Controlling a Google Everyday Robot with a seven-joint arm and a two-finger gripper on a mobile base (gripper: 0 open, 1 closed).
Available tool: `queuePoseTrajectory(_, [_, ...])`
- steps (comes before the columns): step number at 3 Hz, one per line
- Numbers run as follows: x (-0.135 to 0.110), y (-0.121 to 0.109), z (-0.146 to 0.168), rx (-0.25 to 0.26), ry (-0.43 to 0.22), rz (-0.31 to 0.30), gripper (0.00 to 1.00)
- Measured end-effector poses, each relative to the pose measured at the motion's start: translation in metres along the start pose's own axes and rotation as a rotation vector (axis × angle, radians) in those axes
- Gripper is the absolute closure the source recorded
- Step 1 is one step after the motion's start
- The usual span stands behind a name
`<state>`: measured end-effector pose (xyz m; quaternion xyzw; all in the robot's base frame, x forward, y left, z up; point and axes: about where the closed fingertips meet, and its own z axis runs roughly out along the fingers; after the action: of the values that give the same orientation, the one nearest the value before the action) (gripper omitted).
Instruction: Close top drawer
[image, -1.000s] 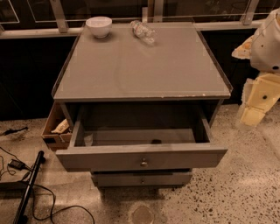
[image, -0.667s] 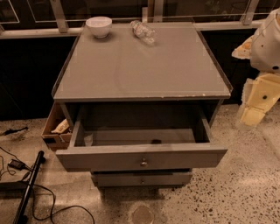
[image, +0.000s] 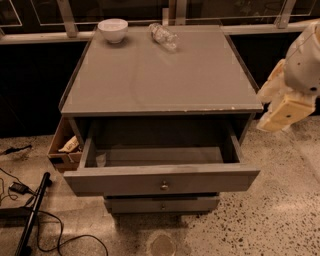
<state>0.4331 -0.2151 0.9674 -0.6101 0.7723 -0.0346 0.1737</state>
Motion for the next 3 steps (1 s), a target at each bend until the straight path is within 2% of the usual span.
queuePoseTrajectory(1, [0.013, 0.016, 0.027, 0.003, -0.034, 0.006, 0.73])
queuePoseTrajectory(2, [0.021, 0.038, 0.069, -0.024, -0.084, 0.019, 0.97])
queuePoseTrajectory(3, [0.033, 0.062, 0.113, -0.072, -0.136, 0.046, 1.0])
